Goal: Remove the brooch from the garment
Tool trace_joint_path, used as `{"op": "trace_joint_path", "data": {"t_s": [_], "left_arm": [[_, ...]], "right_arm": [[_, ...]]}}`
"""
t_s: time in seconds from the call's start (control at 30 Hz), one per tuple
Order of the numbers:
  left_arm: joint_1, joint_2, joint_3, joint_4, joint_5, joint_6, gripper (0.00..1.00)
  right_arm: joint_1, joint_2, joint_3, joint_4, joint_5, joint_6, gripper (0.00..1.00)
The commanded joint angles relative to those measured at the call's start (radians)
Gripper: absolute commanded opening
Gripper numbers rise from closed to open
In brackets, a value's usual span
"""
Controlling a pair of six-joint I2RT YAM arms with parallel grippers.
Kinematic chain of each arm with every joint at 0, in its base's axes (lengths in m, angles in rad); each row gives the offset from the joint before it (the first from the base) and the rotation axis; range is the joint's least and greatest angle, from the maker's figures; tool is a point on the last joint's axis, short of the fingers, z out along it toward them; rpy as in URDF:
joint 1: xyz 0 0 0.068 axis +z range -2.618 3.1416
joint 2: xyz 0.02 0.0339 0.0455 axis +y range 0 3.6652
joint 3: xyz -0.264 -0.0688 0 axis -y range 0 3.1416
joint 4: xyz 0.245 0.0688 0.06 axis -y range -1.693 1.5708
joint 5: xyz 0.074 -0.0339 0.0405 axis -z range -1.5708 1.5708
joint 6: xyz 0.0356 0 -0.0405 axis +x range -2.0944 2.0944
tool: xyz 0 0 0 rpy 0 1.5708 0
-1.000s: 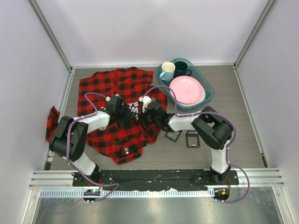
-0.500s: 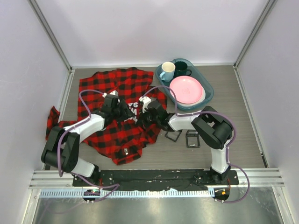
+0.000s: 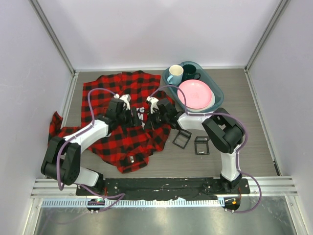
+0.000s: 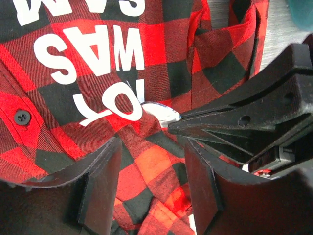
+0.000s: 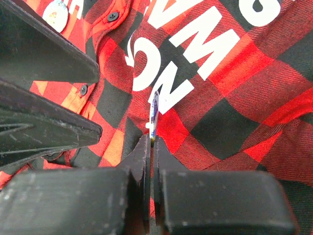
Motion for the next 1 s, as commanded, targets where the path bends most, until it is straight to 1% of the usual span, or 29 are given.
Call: {"op": "trace_joint_path", "data": {"t_s": [0.0,0.03,0.07,0.13,0.17,0.23,0.27,0.3,0.33,0.4,0.43,0.47,0.5,0.53,0.57,0.6,0.63,0.67,0.73,0.97], "left_arm": [[-0.036,-0.02,0.03,0.064,-0.024,0.147,0.57],[-0.065,-0.027,-0.005,0.101,-0.049,0.183,0.55],[-0.071,-0.031,-0.02,0.151,-0.052,0.235,0.47],[-0.073,-0.047,-0.063,0.233,-0.042,0.263,0.44],[-0.073,-0.051,-0.072,0.277,-0.025,0.301,0.42],[-0.071,-0.045,-0.082,0.294,-0.019,0.326,0.39],[-0.073,-0.038,-0.085,0.302,-0.029,0.359,0.34],[-0.07,-0.032,-0.088,0.303,-0.042,0.37,0.32],[-0.067,-0.019,-0.082,0.31,-0.037,0.379,0.32],[-0.065,0.002,-0.085,0.323,0.021,0.387,0.34],[-0.062,0.008,-0.095,0.337,0.006,0.379,0.4],[-0.057,0.024,-0.094,0.331,0.001,0.367,0.43],[-0.047,0.037,-0.086,0.322,0.053,0.356,0.47],[-0.045,0.047,-0.072,0.313,0.069,0.355,0.55],[-0.045,0.069,-0.066,0.299,0.066,0.34,0.58],[-0.033,0.078,-0.059,0.288,0.069,0.3,0.59],[-0.027,0.089,-0.054,0.29,0.12,0.278,0.58],[-0.022,0.094,-0.059,0.317,0.127,0.26,0.57],[-0.022,0.094,-0.097,0.365,0.126,0.231,0.52],[-0.022,0.083,-0.158,0.506,0.122,0.211,0.43]], "right_arm": [[-0.011,0.024,0.064,-0.029,-0.092,-0.011,0.01],[-0.013,0.03,0.067,-0.029,-0.097,-0.01,0.01],[-0.013,0.031,0.067,-0.03,-0.103,-0.008,0.01],[-0.014,0.03,0.069,-0.032,-0.105,-0.008,0.01],[-0.013,0.03,0.069,-0.032,-0.108,-0.01,0.01],[-0.019,0.031,0.071,-0.033,-0.121,-0.007,0.01],[-0.019,0.033,0.072,-0.036,-0.126,-0.008,0.01],[-0.019,0.033,0.072,-0.036,-0.135,-0.008,0.01],[-0.023,0.033,0.072,-0.038,-0.14,-0.011,0.01],[-0.027,0.031,0.071,-0.045,-0.144,-0.022,0.01],[-0.031,0.031,0.069,-0.046,-0.146,-0.024,0.01],[-0.034,0.03,0.068,-0.047,-0.147,-0.028,0.01],[-0.037,0.031,0.067,-0.049,-0.152,-0.031,0.01],[-0.042,0.03,0.067,-0.049,-0.163,-0.031,0.01],[-0.043,0.03,0.067,-0.05,-0.169,-0.034,0.01],[-0.045,0.03,0.067,-0.052,-0.175,-0.039,0.01],[-0.048,0.031,0.069,-0.053,-0.192,-0.041,0.01],[-0.054,0.033,0.075,-0.055,-0.206,-0.042,0.01],[-0.062,0.048,0.087,-0.068,-0.226,-0.054,0.01],[-0.097,0.08,0.141,-0.17,-0.302,-0.114,0.01]]}}
